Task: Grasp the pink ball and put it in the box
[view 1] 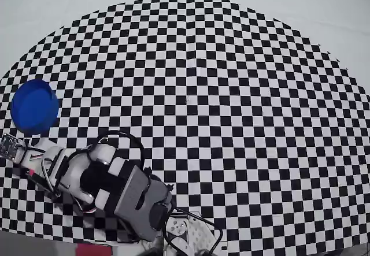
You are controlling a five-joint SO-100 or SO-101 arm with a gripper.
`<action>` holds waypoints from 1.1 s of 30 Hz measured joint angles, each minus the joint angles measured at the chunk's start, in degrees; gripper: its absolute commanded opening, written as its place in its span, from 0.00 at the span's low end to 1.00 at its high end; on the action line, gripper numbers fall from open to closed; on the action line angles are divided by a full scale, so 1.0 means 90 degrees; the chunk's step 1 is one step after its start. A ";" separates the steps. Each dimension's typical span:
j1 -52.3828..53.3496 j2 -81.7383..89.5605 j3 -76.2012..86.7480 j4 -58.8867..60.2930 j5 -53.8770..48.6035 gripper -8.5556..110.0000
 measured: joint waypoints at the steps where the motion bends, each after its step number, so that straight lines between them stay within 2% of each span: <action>1: 0.0000 0.0000 0.0000 0.0000 0.0000 0.07; 33: 0.0010 0.1777 0.0273 0.0322 0.0000 0.07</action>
